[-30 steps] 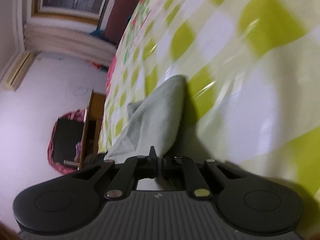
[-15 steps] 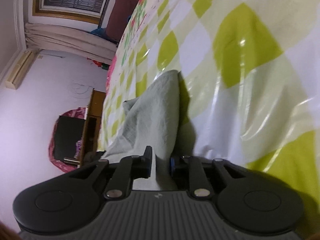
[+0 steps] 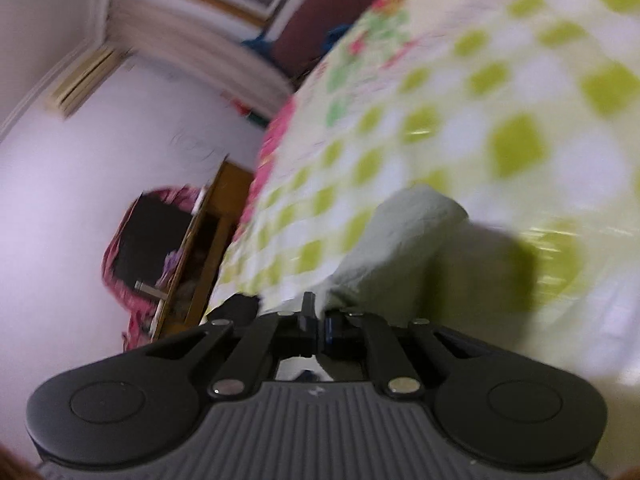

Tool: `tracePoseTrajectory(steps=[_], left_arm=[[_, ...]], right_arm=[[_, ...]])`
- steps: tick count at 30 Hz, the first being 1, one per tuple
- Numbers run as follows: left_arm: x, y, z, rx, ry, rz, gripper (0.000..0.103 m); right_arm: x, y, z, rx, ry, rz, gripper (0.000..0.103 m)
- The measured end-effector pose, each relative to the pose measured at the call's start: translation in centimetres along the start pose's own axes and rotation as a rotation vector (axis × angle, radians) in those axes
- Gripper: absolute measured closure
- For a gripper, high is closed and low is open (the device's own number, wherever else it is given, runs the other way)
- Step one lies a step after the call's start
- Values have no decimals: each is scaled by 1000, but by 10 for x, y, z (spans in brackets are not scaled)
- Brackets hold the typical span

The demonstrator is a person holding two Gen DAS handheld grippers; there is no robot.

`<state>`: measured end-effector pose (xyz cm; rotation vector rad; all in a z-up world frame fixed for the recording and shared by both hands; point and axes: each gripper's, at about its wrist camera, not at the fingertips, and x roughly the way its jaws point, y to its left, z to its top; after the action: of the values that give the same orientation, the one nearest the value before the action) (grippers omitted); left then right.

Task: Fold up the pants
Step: 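Fold the trouser edge over with the right gripper toward the left gripper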

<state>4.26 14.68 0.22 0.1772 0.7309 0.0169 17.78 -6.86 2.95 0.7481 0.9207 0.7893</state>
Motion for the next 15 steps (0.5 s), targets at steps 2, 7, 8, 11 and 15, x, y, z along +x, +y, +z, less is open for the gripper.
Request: tracePoseTrajectory(steps=[2,7,8,11,15], left_arm=[[-4,22,-3,-45,-10,28,44],[-6,74,-16,-122,-20,103,44],[-4,82,-18,-132,-15,121,44],[-2,107,-28,-189,4,154,44],[-12,128,-48,-266,3,153,43]], right_arm=[[32,26,-3,-49,40,9,98],[109,81,-35,-203,199,4,98],[121,86,-44,-221,234,1,98],[151,90,-66,-262,312,-54,97],[177,93,-79,-281,346,-106,97]])
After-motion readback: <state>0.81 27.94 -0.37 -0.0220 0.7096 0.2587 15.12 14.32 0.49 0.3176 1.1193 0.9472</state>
